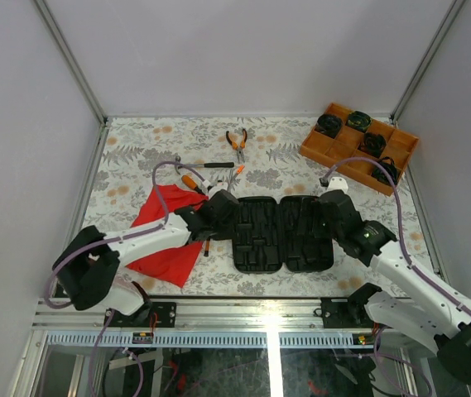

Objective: Sort the tools into containers
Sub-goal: Adjust the storage box at the center of the board.

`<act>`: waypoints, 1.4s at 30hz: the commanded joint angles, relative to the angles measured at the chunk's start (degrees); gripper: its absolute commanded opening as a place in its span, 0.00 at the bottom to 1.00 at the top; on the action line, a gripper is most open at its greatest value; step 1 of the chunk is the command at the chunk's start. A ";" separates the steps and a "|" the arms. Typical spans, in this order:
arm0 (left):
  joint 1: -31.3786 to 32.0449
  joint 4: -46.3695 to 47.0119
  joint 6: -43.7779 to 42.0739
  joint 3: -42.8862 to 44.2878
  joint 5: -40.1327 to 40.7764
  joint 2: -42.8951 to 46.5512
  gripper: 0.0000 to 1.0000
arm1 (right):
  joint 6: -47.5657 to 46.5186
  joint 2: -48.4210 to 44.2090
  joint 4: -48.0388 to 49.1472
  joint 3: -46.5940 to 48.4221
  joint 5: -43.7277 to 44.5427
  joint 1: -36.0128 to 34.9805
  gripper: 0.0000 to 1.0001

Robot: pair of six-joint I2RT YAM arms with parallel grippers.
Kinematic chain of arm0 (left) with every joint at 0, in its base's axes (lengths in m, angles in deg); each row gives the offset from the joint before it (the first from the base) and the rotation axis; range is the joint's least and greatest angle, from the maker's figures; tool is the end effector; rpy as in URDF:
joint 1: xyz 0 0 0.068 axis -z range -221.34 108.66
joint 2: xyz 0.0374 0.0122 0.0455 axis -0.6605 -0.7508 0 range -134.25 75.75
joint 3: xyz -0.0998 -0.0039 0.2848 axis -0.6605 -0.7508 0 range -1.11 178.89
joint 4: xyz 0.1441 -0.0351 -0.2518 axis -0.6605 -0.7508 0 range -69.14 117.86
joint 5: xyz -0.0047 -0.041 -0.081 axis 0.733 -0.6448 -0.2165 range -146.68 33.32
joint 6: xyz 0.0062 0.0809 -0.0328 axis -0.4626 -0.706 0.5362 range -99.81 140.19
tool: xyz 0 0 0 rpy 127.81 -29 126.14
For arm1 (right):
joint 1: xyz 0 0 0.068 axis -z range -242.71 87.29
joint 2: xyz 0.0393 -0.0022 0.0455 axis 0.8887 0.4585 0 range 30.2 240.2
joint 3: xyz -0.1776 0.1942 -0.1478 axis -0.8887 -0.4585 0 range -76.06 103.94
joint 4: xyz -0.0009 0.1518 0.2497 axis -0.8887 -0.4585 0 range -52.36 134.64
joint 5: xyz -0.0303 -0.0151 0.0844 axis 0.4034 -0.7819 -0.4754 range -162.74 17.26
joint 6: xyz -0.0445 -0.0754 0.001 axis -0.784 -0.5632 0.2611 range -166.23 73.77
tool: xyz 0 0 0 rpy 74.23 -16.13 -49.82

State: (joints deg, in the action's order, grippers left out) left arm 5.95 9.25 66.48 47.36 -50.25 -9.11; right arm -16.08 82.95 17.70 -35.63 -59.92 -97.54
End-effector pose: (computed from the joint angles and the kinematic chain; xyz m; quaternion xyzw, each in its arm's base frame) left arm 0.2366 -0.2435 0.1660 -0.0086 0.9523 -0.1821 0.2446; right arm 0.2085 0.1242 0.2521 0.0111 0.8991 0.1436 0.4133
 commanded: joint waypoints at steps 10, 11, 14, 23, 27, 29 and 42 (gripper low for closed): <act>-1.95 -13.52 -0.89 2.71 13.48 11.39 0.50 | -4.37 -5.14 4.22 -3.07 -6.75 -0.24 0.90; -2.16 -14.08 -0.81 2.62 13.80 11.21 0.49 | -4.53 -5.04 4.14 -3.07 -7.86 -0.24 0.90; -2.28 -15.12 -0.75 2.18 14.12 10.75 0.49 | -4.60 -4.77 3.62 -3.20 -9.76 -0.24 0.89; -5.67 -11.29 -0.22 -2.02 13.30 8.58 0.46 | -6.01 -4.86 3.74 -4.19 -13.09 -0.24 0.79; -9.42 -9.13 -0.57 -2.38 11.64 5.13 0.41 | -6.04 -4.23 4.43 -5.18 -12.91 -0.24 0.75; -10.74 -8.55 -0.73 -2.57 11.67 3.90 0.40 | -5.63 -3.58 5.26 -5.56 -13.48 -0.28 0.72; -22.90 -3.46 -2.86 -12.22 6.22 6.37 0.40 | -0.57 0.77 8.27 -4.72 -15.70 -0.24 0.66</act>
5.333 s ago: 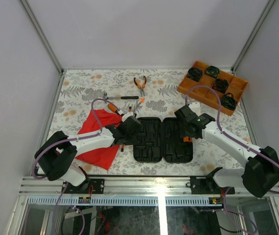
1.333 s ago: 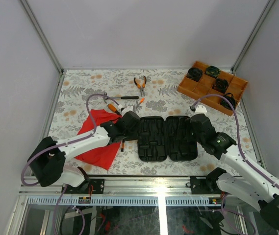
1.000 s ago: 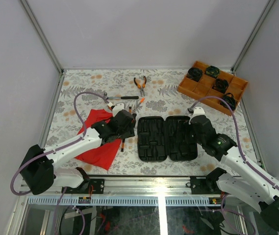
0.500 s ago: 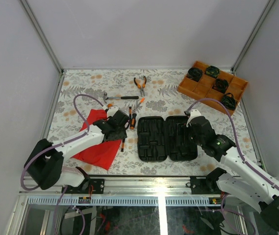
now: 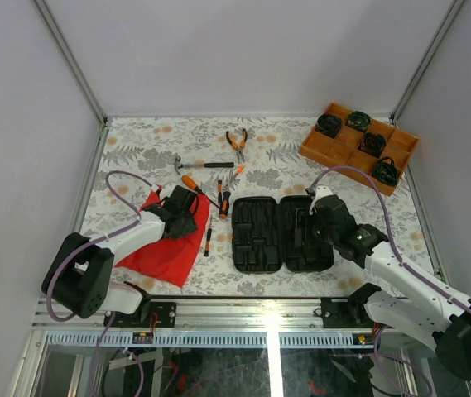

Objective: Sort the tools into containers
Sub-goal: Adjust the storage box at the center of the board.

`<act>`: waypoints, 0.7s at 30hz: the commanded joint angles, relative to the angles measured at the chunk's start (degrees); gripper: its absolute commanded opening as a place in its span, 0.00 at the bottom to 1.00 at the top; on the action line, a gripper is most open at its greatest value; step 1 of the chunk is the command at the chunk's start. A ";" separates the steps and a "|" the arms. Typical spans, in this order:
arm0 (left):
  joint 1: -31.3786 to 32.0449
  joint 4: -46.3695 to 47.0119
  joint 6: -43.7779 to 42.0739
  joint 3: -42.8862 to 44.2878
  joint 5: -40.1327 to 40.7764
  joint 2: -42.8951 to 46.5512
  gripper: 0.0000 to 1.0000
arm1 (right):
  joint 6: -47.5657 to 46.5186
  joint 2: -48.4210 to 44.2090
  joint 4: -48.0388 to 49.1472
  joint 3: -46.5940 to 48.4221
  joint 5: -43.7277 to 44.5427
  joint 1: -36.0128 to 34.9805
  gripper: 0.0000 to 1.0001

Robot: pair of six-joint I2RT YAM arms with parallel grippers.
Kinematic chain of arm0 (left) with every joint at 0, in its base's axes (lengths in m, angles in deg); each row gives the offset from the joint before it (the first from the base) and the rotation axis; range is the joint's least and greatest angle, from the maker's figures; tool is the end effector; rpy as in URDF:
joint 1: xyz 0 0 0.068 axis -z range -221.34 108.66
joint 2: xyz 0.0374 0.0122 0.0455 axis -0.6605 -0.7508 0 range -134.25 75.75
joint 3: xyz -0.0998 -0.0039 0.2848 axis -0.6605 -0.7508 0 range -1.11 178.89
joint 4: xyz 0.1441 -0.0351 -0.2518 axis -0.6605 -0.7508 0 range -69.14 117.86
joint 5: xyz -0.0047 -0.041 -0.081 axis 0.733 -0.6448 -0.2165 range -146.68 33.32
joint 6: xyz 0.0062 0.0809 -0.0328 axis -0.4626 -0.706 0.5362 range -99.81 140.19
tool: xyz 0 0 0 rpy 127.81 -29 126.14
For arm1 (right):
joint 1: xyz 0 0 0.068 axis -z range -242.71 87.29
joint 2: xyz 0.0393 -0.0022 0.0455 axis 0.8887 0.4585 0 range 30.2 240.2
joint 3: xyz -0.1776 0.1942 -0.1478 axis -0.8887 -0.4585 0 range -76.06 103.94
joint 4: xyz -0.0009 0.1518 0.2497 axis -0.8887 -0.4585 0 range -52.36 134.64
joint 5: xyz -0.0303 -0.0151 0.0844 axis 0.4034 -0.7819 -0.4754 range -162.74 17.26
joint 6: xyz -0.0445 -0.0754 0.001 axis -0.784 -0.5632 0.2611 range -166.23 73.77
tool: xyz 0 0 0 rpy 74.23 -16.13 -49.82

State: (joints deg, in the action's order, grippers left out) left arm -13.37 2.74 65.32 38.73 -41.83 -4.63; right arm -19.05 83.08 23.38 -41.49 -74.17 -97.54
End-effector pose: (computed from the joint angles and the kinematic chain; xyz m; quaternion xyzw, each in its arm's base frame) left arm 0.2586 -0.1148 0.1326 -0.1716 0.9544 -0.0229 0.2432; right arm 0.1974 0.1398 0.2210 -0.0657 0.9023 0.2291 0.3593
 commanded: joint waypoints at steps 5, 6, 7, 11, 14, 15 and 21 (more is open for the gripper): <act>-10.02 3.48 -3.26 -6.43 -4.71 4.23 0.39 | 3.93 1.26 2.05 1.86 0.78 -0.24 0.64; -10.88 3.42 -3.47 -6.63 -4.96 4.78 0.39 | 3.93 1.52 1.63 2.31 1.29 -0.28 0.64; -11.54 3.19 -3.62 -6.67 -4.78 5.40 0.39 | 3.93 1.85 1.04 2.91 2.01 -0.24 0.64; -12.31 3.27 -3.66 -6.21 -5.68 8.14 0.41 | 3.81 2.83 -0.94 5.18 4.68 -0.24 0.64; -12.32 4.18 -4.22 -5.56 -8.37 10.88 0.43 | 4.18 2.85 -1.00 6.18 5.82 -0.24 0.64; -12.34 4.19 -4.25 -5.34 -8.88 11.97 0.43 | 4.50 2.69 -0.73 6.21 6.21 -0.24 0.65; -11.94 3.90 -4.38 -4.56 -11.97 17.36 0.45 | 7.22 2.41 2.26 5.25 9.17 -0.25 0.66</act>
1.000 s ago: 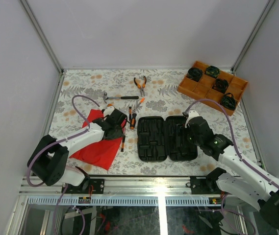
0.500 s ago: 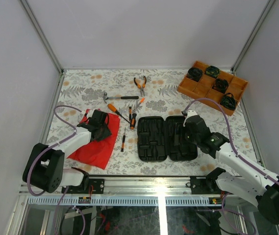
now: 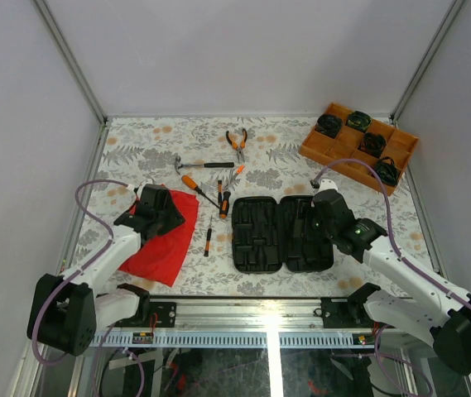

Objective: Sort the tools into containers
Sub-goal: Adjust the storage box at the center of the board, then pick up the screwdriver from the center of the board.

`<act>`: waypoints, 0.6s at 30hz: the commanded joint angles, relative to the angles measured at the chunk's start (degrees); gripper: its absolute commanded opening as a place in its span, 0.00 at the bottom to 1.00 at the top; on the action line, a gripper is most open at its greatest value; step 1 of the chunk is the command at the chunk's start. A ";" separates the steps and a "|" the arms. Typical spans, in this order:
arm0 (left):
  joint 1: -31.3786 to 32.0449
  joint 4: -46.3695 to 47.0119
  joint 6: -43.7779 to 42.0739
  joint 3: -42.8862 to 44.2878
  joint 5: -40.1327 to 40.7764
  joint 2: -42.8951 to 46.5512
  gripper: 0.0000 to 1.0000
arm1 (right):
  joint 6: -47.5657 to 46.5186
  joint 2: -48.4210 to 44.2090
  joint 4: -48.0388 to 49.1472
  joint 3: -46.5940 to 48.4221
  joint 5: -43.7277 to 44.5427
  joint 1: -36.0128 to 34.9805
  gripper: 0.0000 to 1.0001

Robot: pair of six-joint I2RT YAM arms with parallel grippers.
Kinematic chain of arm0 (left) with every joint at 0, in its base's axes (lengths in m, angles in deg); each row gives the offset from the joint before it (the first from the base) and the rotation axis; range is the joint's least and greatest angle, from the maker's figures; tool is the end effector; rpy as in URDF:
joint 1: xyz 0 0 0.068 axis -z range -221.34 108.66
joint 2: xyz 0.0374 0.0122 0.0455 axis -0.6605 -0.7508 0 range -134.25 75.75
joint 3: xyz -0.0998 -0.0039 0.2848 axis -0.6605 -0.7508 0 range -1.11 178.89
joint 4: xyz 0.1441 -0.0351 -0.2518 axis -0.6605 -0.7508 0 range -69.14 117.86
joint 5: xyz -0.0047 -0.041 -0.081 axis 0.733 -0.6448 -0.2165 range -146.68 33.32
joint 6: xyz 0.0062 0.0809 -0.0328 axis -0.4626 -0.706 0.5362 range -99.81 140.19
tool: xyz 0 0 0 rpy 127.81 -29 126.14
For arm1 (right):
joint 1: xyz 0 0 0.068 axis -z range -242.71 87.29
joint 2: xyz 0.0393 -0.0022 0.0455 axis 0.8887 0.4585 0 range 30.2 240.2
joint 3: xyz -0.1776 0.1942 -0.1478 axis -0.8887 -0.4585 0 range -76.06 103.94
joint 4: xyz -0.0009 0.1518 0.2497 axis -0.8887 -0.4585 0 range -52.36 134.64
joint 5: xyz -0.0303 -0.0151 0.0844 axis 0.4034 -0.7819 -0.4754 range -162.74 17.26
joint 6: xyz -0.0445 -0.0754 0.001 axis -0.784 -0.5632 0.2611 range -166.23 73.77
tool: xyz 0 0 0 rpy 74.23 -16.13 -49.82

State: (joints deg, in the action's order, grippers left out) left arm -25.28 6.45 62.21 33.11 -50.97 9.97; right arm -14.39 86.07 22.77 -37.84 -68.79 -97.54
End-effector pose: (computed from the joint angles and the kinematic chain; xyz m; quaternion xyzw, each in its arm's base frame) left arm 0.2505 -0.0641 0.1666 -0.2282 0.9193 -0.1125 0.3002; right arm 0.2121 0.1411 0.2334 -0.0089 0.9041 0.2081 0.3731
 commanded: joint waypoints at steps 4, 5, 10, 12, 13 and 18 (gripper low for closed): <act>1.84 0.46 -1.50 1.83 -4.25 2.89 0.46 | 4.59 -0.95 3.55 1.07 6.63 -0.24 0.66; 2.64 0.61 -1.50 2.27 -4.29 2.34 0.46 | 4.90 -1.16 3.97 0.81 6.97 -0.24 0.66; 8.29 3.07 -1.46 6.07 -4.10 -1.88 0.46 | 4.91 -2.47 5.50 -0.69 6.93 -0.24 0.66; 9.47 5.11 -1.92 8.14 -5.38 -4.37 0.47 | 4.15 -2.69 5.83 -1.13 6.82 -0.24 0.68; 9.88 5.88 -2.32 9.46 -5.98 -5.68 0.47 | 3.63 -2.70 5.82 -1.18 6.71 -0.24 0.69; 10.54 8.37 -4.44 15.44 -7.60 -14.31 0.47 | 1.73 -1.96 5.11 -0.44 5.93 -0.24 0.70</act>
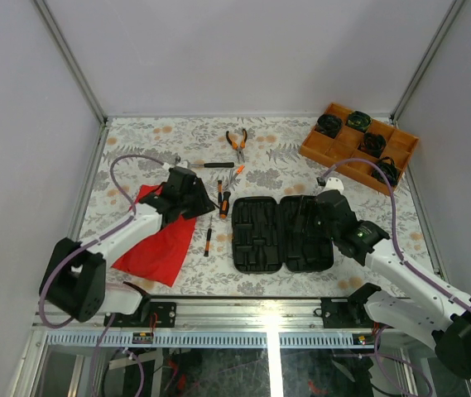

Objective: Sort the tools into containers
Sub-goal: Pick up the screwdriver from the center of the board.

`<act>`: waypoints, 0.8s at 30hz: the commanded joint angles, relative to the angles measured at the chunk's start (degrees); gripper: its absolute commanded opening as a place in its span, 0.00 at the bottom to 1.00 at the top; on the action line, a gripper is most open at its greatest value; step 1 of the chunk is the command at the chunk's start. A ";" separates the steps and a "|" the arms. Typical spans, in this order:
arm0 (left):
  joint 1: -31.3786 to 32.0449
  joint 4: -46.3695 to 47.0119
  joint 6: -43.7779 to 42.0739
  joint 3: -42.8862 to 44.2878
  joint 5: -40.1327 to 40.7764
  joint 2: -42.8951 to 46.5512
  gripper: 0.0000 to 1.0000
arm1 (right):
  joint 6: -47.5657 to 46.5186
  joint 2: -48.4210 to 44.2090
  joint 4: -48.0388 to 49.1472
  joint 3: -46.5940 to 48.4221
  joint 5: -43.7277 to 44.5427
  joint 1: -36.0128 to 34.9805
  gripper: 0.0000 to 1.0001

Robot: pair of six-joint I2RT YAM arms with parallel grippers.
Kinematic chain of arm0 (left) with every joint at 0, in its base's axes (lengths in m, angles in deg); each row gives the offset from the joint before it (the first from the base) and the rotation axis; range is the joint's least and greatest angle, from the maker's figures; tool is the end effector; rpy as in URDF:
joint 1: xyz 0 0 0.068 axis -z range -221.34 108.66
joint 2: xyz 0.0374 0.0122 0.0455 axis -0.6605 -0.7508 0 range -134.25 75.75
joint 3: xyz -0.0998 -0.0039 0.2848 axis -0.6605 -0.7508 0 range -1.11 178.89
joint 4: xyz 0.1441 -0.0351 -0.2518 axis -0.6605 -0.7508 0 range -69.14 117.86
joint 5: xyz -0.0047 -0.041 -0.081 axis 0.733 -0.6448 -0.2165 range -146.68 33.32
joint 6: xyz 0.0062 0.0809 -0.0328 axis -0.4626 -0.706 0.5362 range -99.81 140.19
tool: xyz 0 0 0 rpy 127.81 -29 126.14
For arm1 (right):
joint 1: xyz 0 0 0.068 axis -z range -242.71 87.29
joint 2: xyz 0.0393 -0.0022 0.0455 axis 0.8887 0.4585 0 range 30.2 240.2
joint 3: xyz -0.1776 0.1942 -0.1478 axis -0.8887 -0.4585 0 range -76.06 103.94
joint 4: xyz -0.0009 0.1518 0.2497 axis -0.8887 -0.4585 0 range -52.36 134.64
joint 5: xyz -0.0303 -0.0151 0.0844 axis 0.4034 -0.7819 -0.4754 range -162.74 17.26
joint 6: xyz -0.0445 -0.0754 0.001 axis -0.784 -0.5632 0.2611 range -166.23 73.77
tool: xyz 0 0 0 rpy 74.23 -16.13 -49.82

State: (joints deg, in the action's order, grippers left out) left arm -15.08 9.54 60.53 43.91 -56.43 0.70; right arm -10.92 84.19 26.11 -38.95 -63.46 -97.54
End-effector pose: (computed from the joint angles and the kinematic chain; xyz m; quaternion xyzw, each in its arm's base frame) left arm 0.2829 -0.1392 0.1972 -0.1154 0.9275 -0.1934 0.2983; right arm 0.2148 0.1343 0.2408 0.0408 0.8856 0.2038 0.4154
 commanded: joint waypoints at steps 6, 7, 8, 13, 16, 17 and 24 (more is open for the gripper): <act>0.38 7.10 -3.66 8.99 -3.05 -12.87 0.47 | -1.50 0.26 1.48 1.46 -0.88 -0.26 0.70; 0.33 7.22 -3.80 9.56 -3.25 -13.96 0.46 | -1.26 0.05 1.85 1.23 -0.86 -0.24 0.70; 0.36 7.29 -3.96 10.15 -3.38 -14.97 0.46 | -0.93 -0.07 2.29 0.90 -0.91 -0.24 0.70; 0.54 7.23 -4.59 12.08 -4.47 -18.12 0.44 | -0.35 -0.73 3.51 -0.46 -1.02 -0.26 0.70; 0.55 7.22 -5.43 12.37 -4.78 -18.51 0.44 | 0.09 -0.73 3.32 -0.85 -1.00 -0.24 0.70; 0.57 6.85 -5.78 12.64 -4.70 -18.74 0.44 | 0.22 -0.80 3.43 -1.07 -0.95 -0.24 0.70; 0.55 5.53 -7.60 15.60 -5.82 -21.34 0.45 | -0.10 0.90 5.42 -1.19 -0.24 -0.20 0.69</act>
State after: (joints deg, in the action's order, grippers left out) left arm -14.75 13.84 55.35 56.78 -60.65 -19.38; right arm -11.03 84.41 27.90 -40.88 -64.42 -97.54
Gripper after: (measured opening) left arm 0.444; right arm 0.700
